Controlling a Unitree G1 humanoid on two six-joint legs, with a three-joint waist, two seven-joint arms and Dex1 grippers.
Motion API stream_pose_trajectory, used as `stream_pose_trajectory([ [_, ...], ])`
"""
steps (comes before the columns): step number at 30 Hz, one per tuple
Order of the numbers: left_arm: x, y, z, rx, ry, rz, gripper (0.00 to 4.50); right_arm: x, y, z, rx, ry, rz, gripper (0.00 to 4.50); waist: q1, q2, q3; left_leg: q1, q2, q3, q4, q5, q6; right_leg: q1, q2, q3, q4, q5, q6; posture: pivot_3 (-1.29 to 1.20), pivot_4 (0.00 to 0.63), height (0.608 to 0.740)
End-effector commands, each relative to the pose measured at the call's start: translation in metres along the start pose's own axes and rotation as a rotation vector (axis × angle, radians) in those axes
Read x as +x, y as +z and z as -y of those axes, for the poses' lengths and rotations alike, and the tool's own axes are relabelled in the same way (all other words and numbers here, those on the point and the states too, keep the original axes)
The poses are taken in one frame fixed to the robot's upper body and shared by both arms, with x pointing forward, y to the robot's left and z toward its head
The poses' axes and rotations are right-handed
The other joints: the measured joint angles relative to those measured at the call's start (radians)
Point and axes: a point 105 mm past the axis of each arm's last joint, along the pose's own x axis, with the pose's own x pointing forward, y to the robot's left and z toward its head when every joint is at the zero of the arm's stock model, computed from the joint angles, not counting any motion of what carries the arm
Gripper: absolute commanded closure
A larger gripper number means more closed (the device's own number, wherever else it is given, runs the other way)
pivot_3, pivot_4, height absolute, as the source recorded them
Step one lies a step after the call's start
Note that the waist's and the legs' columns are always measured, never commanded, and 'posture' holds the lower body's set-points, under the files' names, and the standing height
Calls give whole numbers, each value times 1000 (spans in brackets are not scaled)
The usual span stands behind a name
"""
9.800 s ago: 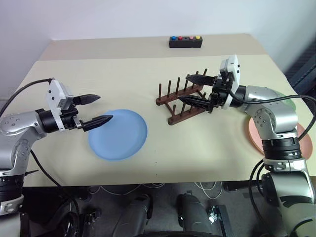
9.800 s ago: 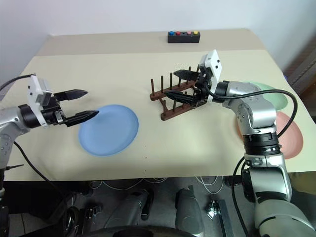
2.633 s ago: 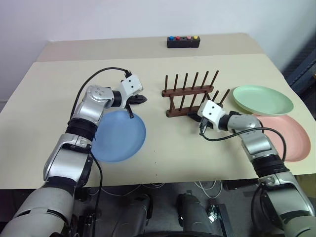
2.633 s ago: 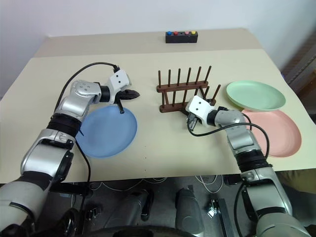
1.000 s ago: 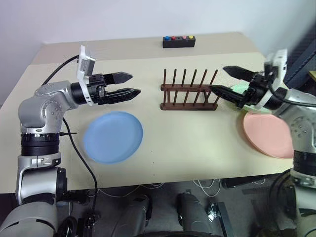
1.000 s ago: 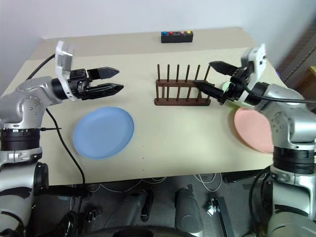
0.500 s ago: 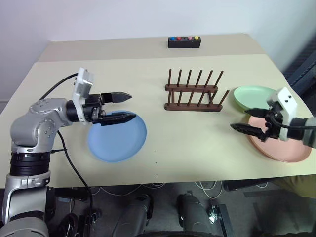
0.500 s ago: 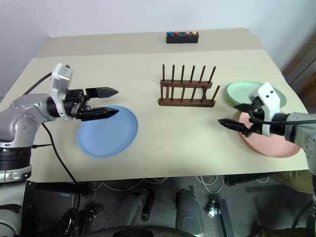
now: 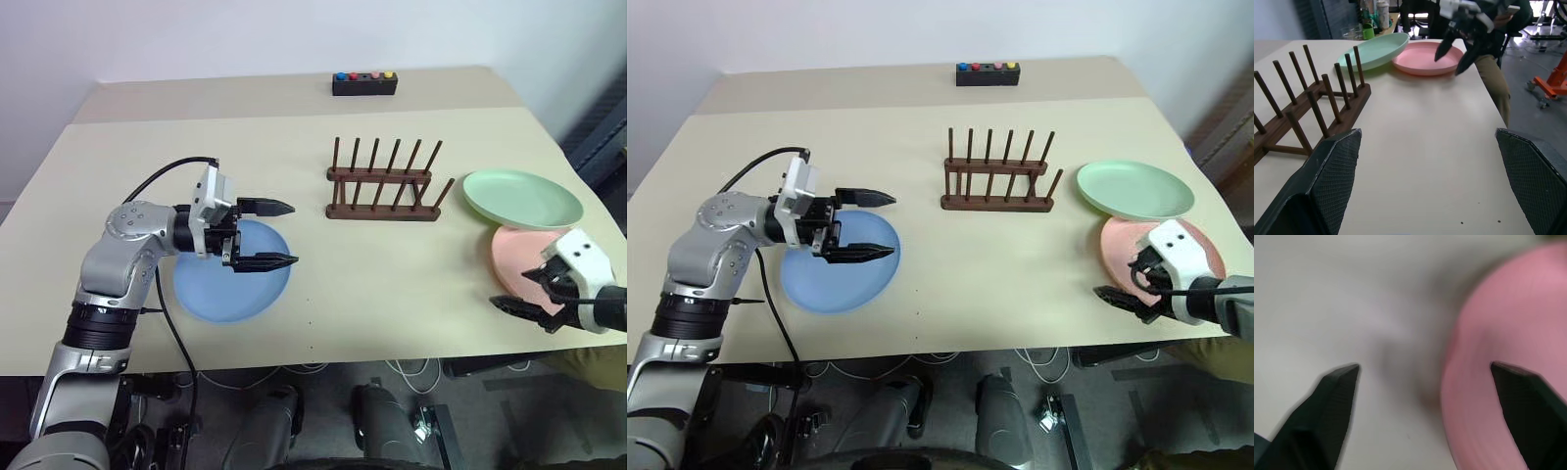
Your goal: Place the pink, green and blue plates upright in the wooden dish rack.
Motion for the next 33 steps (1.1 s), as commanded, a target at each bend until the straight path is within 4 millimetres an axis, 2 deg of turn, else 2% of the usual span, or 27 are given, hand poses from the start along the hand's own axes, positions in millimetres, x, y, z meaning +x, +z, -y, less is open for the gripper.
stream_pose_trajectory([
  [1,0,10,1,45,-5,17,0,-1,4,16,-18,-67,20,1898,1,0,0,0,0,0,0,0,0,0,0,0,-1,0,0,0,150,740],
  [6,-1,10,3,37,0,16,0,1,-8,28,-88,-115,-56,4477,6,0,0,0,0,1,0,0,1,0,0,0,-1,1,0,0,150,740],
  [9,-1,9,3,33,4,15,0,0,-8,24,-93,-84,-61,4477,11,-1,-1,1,0,1,1,0,1,2,1,0,-3,1,0,0,150,740],
  [13,-2,9,2,30,13,13,0,-13,4,2,-73,65,-44,4477,13,-1,-1,0,0,1,0,-1,1,2,1,0,-3,1,0,0,150,740],
  [17,-2,9,-2,29,27,17,0,-45,35,-24,-13,273,29,4477,10,-1,-1,0,1,1,0,-1,2,2,1,0,-4,1,1,0,150,740],
  [23,1,11,-4,26,46,42,0,-92,81,-37,7,462,197,4477,12,-1,0,0,1,2,0,-1,2,3,1,0,-5,1,0,0,150,740],
  [25,2,12,-4,28,49,42,0,-104,99,-36,22,504,307,4477,12,-1,0,0,1,2,0,-2,3,3,1,0,-6,1,0,0,150,740],
  [28,1,15,-8,36,61,47,0,-127,139,-24,69,540,596,4477,9,-1,0,0,1,4,1,-2,4,3,0,1,-6,2,0,0,150,740],
  [33,-1,19,-11,47,84,48,0,-139,176,-2,130,495,873,4477,12,-1,0,-1,3,6,1,-3,4,2,0,1,-8,3,0,0,150,740],
])
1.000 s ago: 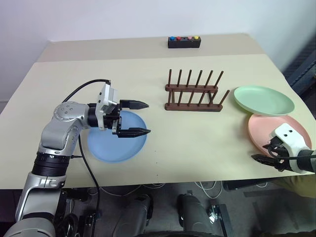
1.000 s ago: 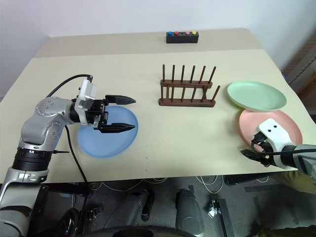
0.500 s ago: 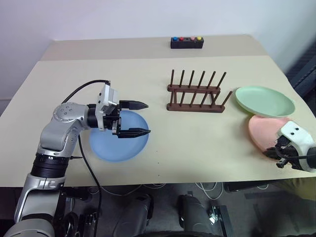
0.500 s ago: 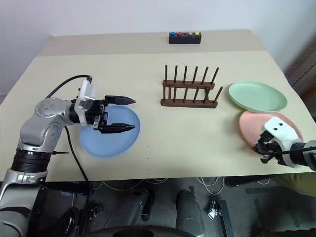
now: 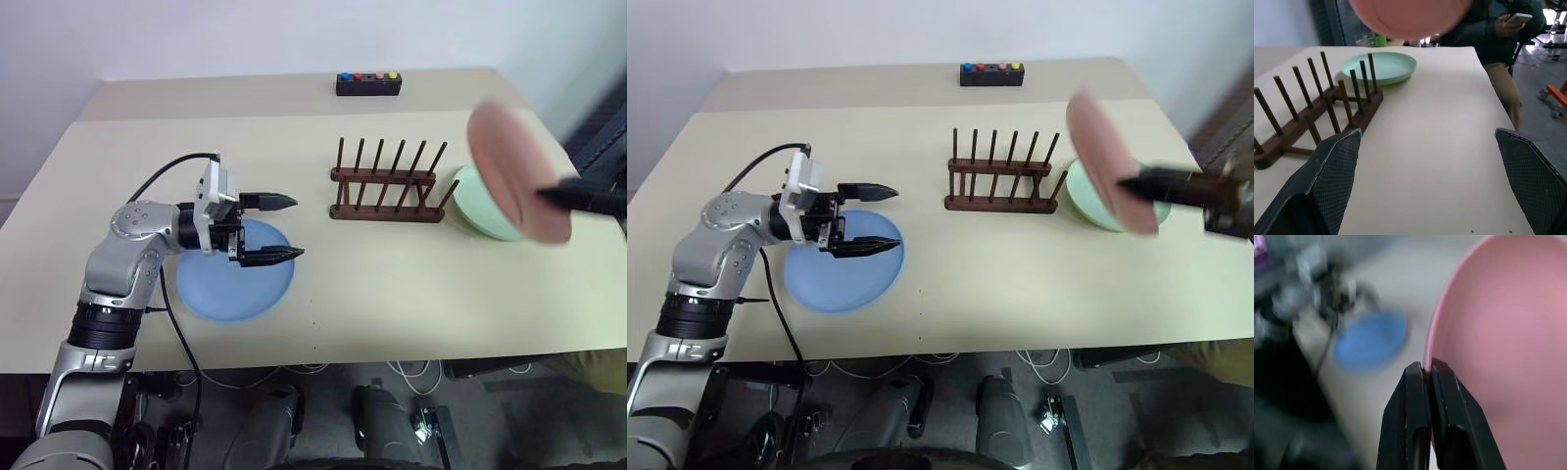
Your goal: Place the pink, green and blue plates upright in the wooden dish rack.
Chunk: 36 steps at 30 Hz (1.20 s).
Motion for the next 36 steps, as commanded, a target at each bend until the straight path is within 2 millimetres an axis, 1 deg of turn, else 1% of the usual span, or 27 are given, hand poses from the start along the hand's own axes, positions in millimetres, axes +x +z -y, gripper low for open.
stream_pose_trajectory([
  [1,-4,14,-5,41,28,24,0,-1,40,10,-8,-17,274,4477,0,0,0,0,0,0,0,0,0,-1,0,0,0,0,0,0,150,740],
  [2,-5,17,-5,46,35,31,0,0,54,12,13,8,367,4477,-4,0,0,-1,0,2,0,0,0,-1,0,1,0,0,0,0,150,740],
  [4,-4,27,-6,46,44,69,0,4,71,14,61,56,506,4477,-3,2,1,-1,0,4,0,0,1,-2,0,5,0,2,2,0,150,740],
  [6,-4,39,-7,50,52,105,0,18,74,21,145,107,599,4477,-3,1,1,-1,1,5,-1,0,1,-3,1,5,0,2,2,0,150,740],
  [7,-4,41,-8,51,54,109,0,23,74,24,173,115,619,4477,-3,1,1,0,1,5,-1,0,1,-3,1,5,0,2,2,0,150,740],
  [8,-3,39,-8,56,56,89,0,28,73,32,215,99,642,4477,-3,1,1,0,1,5,-1,0,1,-3,1,5,0,2,3,0,150,740],
  [10,-4,30,-7,61,61,56,0,40,65,47,311,97,670,4477,-2,2,0,0,1,6,-1,0,1,-3,1,5,1,4,4,0,150,740],
  [11,-4,29,-6,61,65,51,0,46,59,54,347,91,665,4477,-2,2,1,0,1,6,0,0,1,-3,1,6,1,4,4,0,150,740],
  [15,-8,30,-5,63,84,45,0,60,38,73,400,37,617,4477,-2,2,1,0,0,7,0,0,1,-4,1,7,2,5,5,0,150,740],
  [18,-11,29,-2,63,94,35,0,62,31,83,403,4,606,4477,-5,2,1,0,0,8,0,0,1,-4,1,7,2,5,5,0,150,740],
  [21,-14,29,0,57,110,31,0,60,29,92,414,-22,616,4477,-8,2,1,0,1,8,0,-1,2,-4,1,8,2,6,5,0,150,740],
  [24,-16,29,1,53,119,27,0,59,26,96,424,-29,609,4477,-9,2,1,0,1,8,0,-1,2,-4,2,8,2,6,5,0,150,740],
  [27,-16,28,2,51,123,27,0,60,18,99,442,-29,592,4477,-15,2,1,0,1,9,0,-1,2,-4,2,8,2,6,5,0,150,740],
  [36,-14,29,0,56,116,25,0,69,-11,98,472,-20,468,4477,-25,2,1,0,1,9,0,-1,2,-4,2,8,2,6,5,0,150,740],
])
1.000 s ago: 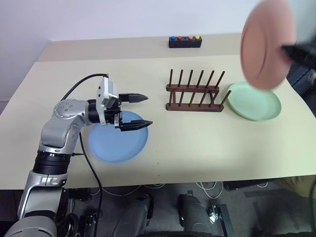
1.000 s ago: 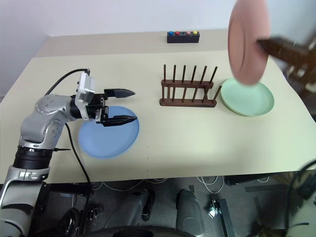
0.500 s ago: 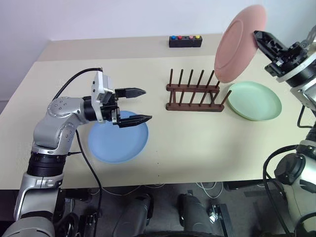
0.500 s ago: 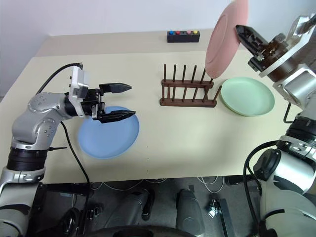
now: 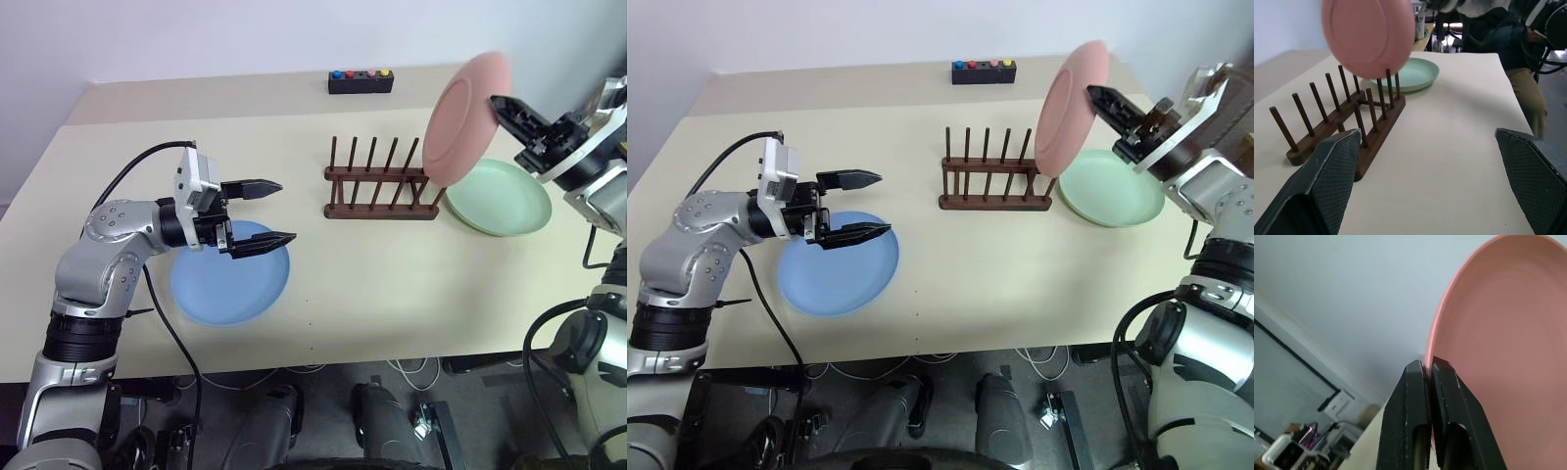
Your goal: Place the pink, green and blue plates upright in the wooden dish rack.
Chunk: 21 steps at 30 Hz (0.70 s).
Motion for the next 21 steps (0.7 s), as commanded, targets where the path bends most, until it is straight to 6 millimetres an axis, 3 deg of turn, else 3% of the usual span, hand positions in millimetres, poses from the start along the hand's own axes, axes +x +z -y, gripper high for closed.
stream_pose_trajectory([
  [1,0,14,0,52,-9,23,0,-2,5,-8,-65,16,-16,4477,0,0,0,0,0,0,0,0,0,0,0,0,0,0,0,0,150,740],
  [4,0,14,0,54,-11,21,0,-2,-3,-1,-106,-1,-46,4477,-1,0,0,0,0,0,0,0,0,0,0,0,0,0,0,0,150,740],
  [7,0,14,0,57,-9,20,0,1,-10,3,-124,-20,-85,3515,-1,0,0,0,0,0,0,0,0,0,0,0,0,0,0,0,150,740],
  [14,0,13,0,54,-6,17,0,12,8,5,-337,-99,-48,34,-1,0,0,0,0,0,0,0,0,0,0,0,0,0,0,0,150,740],
  [18,-1,13,1,50,-5,17,0,6,38,3,-493,-153,75,34,-1,0,0,0,0,1,0,0,0,0,0,0,0,0,0,0,150,740],
  [21,-2,12,2,44,-7,15,0,-1,45,-1,-534,-161,80,34,1,0,0,0,0,1,0,0,0,0,0,0,0,0,0,0,150,740],
])
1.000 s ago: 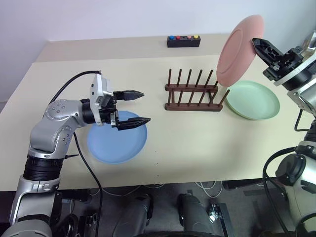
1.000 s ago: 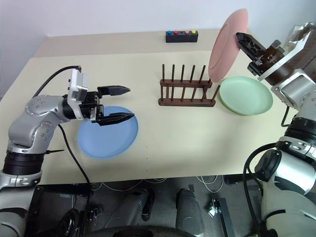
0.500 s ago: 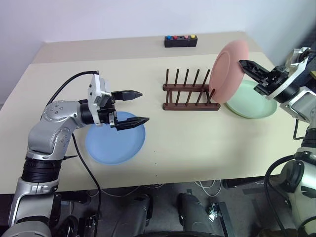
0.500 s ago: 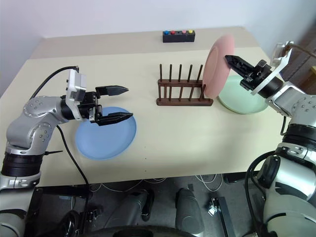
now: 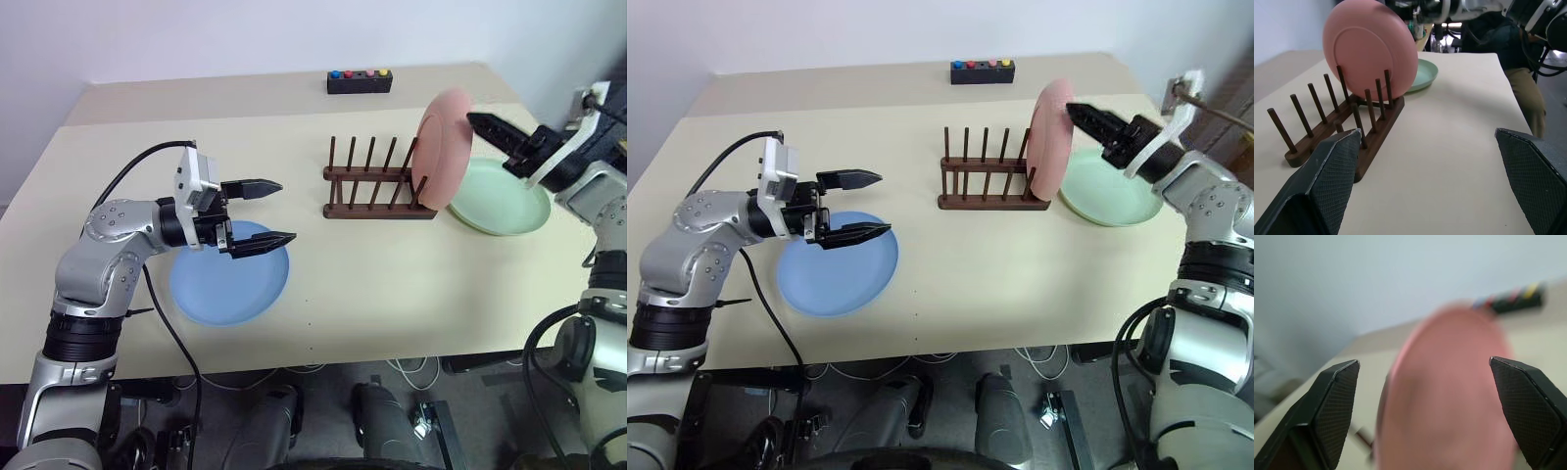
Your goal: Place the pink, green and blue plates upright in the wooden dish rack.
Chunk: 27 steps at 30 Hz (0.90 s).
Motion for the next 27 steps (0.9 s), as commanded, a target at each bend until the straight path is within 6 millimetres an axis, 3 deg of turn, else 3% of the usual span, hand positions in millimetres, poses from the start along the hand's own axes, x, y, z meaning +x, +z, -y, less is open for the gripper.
stream_pose_trajectory([
  [1,-2,12,3,39,-8,16,0,-12,33,-6,-92,9,71,34,2,0,0,0,0,0,0,0,0,0,0,0,0,0,0,0,150,740],
  [3,0,12,4,32,-11,21,0,-23,26,0,-170,-12,-15,34,3,0,0,0,0,0,0,0,0,0,0,0,0,0,0,0,150,740],
  [8,5,9,7,19,-21,35,0,-54,-25,12,-435,-16,-392,34,1,0,0,0,0,1,0,0,1,0,0,0,0,0,0,0,150,740],
  [11,8,9,7,17,-26,42,0,-58,-43,20,-480,-26,-483,34,-11,3,0,2,0,3,1,0,1,1,0,2,0,1,1,0,150,740],
  [15,12,7,6,25,-29,30,0,-61,-83,45,-650,-80,-687,34,-8,3,0,3,2,5,1,0,0,1,1,3,1,1,0,0,150,740],
  [21,9,9,9,26,-25,19,0,-62,-116,61,-661,-90,-825,34,-1,3,0,2,2,5,0,0,0,0,1,3,0,1,0,0,150,740],
  [24,6,10,10,32,-13,12,0,-61,-118,72,-653,-150,-842,891,-1,3,0,2,2,5,1,0,0,1,2,3,0,1,0,0,150,740],
  [27,4,11,10,34,-6,10,0,-58,-113,73,-655,-157,-831,2313,0,3,0,2,2,4,0,0,0,1,3,3,0,1,0,0,150,740],
])
